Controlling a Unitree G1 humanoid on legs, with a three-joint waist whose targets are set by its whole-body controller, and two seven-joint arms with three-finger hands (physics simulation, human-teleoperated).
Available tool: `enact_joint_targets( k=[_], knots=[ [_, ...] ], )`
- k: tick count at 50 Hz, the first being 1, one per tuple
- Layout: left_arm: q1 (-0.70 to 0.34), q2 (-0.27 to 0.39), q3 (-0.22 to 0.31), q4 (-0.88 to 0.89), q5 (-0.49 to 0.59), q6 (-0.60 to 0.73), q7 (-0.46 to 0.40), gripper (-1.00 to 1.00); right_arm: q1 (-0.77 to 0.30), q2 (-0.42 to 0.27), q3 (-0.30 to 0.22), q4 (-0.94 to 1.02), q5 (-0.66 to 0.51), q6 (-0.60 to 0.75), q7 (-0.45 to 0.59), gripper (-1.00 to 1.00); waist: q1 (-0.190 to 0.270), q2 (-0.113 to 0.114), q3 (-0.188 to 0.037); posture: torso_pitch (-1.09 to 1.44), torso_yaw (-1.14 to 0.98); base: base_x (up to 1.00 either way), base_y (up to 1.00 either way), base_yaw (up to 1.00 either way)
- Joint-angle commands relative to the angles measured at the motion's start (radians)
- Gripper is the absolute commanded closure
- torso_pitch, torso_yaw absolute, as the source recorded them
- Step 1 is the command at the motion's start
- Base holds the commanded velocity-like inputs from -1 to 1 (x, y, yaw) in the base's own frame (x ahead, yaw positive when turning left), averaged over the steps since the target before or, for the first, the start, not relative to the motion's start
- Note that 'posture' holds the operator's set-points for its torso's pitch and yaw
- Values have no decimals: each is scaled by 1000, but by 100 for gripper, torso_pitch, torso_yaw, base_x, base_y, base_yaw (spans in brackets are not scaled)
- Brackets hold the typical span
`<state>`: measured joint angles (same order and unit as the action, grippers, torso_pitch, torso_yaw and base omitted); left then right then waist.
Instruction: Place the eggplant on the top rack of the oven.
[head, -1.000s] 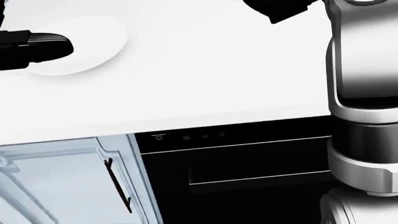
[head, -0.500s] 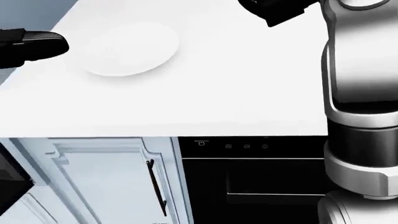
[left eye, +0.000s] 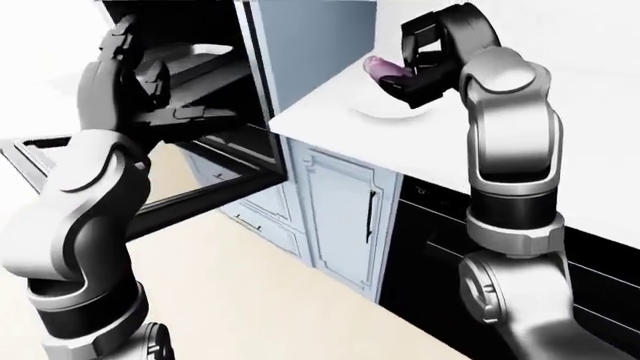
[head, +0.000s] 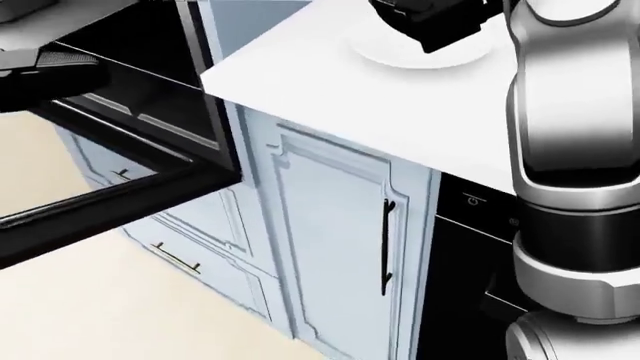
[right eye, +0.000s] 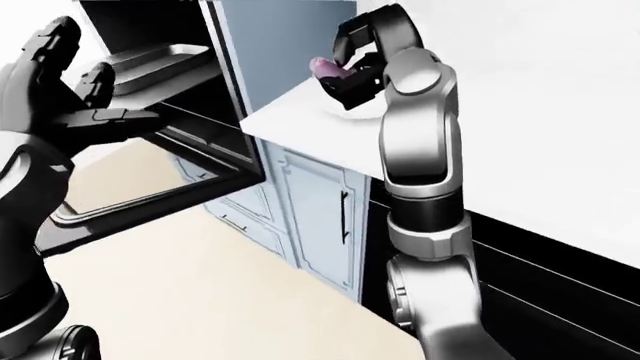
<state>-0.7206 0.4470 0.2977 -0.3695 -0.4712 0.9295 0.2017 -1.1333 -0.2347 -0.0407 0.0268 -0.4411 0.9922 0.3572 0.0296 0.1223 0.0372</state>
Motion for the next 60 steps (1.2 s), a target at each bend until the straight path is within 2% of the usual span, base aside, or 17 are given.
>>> enact_joint_targets(
  k=[1, 4, 12, 14, 15, 17, 20, 31, 33, 35, 36, 39, 48, 51, 52, 56, 60],
  knots=[
    [-31, 10, 8, -24, 4, -28, 1, -100, -40, -12, -7, -29, -2, -32, -7, 100, -6, 4, -33, 0, 0, -23, 0, 100],
    [-29, 11, 9, -22, 4, -31, 0, -100, -35, -10, -8, -25, -1, -39, -10, 100, -1, -35, -54, 0, 0, -23, 0, 100],
    [-29, 12, 10, -21, 3, -32, -1, -100, -33, -7, -6, -29, -2, -35, -7, 100, -17, -120, -10, 0, 0, -23, 0, 100],
    [-30, 12, 10, -20, 3, -32, 0, -100, -33, -5, -7, -26, -1, -36, -8, 100, -25, -208, -37, 0, 0, -20, 0, 100],
    [-30, 12, 9, -19, 3, -33, -1, -100, -31, -5, -7, -20, 0, -41, -10, 100, -23, -152, -10, 0, 0, -4, 0, 100],
    [-29, 12, 10, -18, 3, -34, -1, -100, -33, -3, -7, -13, 3, -40, -10, 100, -8, -173, -16, 0, 0, 0, 0, 100],
    [-32, 13, 9, -17, 2, -31, 1, -100, -37, -4, -5, -5, 4, -39, -6, 100, -2, -163, -15, 0, 0, 6, 0, 100],
    [-29, 11, 10, -20, 1, -31, 1, -100, -46, -13, -3, -6, -1, -30, 11, 100, -9, -92, -1, 0, 0, 24, 0, 100],
    [-24, 10, 7, -12, 5, -44, -4, -100, -46, -11, -4, -2, -1, -35, 11, 100, -10, -64, -7, 0, 0, 26, 0, 100],
    [-23, 9, 7, -10, 7, -46, -5, -100, -42, -9, -4, -1, 0, -40, 11, 100, 6, 13, -44, 0, 0, 26, 0, 100],
    [-22, 9, 7, -8, 8, -50, -7, -100, -39, -8, -5, -3, 0, -41, 10, 100, -1, -34, -9, 0, 0, 27, 0, 100],
    [-23, 9, 7, -10, 9, -46, -6, -100, -33, -8, -7, -8, 0, -42, 10, 100, 9, -70, -29, 0, 0, 26, 0, 100],
    [-25, 9, 7, -12, 9, -43, -7, -100, -17, -3, -5, -24, 0, -39, 7, 100, 5, -159, 0, 0, 0, 26, 0, 100],
    [-22, 8, 8, -18, 9, -40, -6, -100, -10, 0, -11, -26, 4, -46, -1, 100, -9, -232, -20, 0, 0, 26, 0, 85],
    [-22, 8, 8, -18, 9, -40, -6, -100, -9, -1, -9, -27, 6, -45, -1, 100, -25, -178, -9, 0, 0, 26, 0, 45],
    [-23, 7, 5, -13, 12, -44, -8, -100, -7, -5, -8, -19, 7, -50, -11, 100, -9, -174, -5, 0, 0, 2, 0, 0],
    [-24, 6, 5, -11, 15, -46, -10, -100, -25, -6, -16, -16, 12, -47, -22, 100, -22, -100, 6, 0, 0, 0, 0, 0]
  ],
)
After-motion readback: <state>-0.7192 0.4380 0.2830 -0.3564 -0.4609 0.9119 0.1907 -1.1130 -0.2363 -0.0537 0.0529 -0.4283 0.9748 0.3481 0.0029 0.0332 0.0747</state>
